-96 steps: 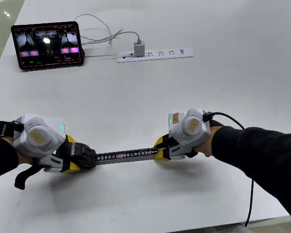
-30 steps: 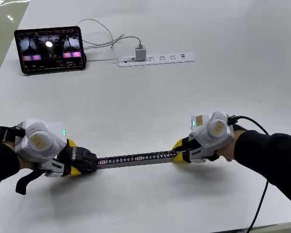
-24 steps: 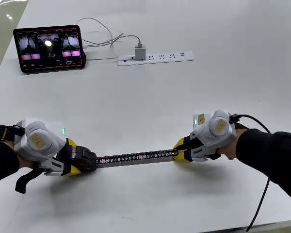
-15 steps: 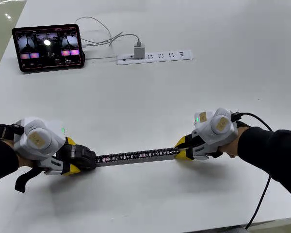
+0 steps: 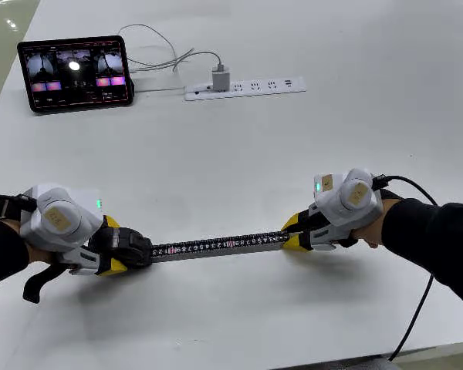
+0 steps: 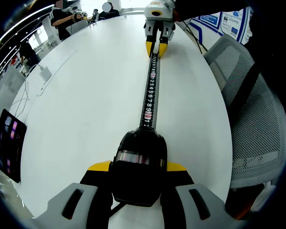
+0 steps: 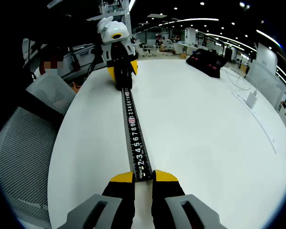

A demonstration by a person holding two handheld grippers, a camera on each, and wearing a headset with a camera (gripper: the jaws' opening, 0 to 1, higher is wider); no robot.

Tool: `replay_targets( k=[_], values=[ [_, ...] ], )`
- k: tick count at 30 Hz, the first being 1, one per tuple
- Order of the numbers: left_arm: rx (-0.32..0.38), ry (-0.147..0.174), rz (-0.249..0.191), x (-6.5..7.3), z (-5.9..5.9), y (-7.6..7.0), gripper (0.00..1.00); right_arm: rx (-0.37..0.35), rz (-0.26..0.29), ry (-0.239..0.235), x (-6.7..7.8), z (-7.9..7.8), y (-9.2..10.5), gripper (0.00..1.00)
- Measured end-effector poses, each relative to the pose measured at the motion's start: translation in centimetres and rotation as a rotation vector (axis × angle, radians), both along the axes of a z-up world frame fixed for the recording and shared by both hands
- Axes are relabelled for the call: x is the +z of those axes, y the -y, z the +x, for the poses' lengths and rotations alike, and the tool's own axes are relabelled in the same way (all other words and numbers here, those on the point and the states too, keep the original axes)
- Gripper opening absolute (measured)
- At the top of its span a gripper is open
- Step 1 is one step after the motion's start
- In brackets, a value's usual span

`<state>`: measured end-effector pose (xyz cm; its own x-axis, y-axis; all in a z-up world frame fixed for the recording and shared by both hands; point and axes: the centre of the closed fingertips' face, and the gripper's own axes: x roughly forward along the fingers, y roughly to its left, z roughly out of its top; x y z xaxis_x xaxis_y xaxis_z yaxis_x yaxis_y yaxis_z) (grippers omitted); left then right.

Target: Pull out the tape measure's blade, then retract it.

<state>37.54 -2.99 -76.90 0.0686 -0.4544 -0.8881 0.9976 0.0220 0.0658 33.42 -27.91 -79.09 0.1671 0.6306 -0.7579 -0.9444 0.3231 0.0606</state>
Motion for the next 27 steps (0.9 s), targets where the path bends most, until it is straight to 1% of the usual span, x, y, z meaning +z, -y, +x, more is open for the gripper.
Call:
replay_targets(
  k=[11, 27],
  values=[
    [0.001, -0.003, -0.004, -0.02, 0.01, 0.05, 0.33, -0.010, 0.000, 0.000, 0.04, -0.17, 0.61, 0.08],
    [0.002, -0.007, -0.012, -0.12, -0.01, 0.11, 0.33, -0.016, 0.003, -0.008, 0.18, -0.33, 0.37, 0.09]
  ],
)
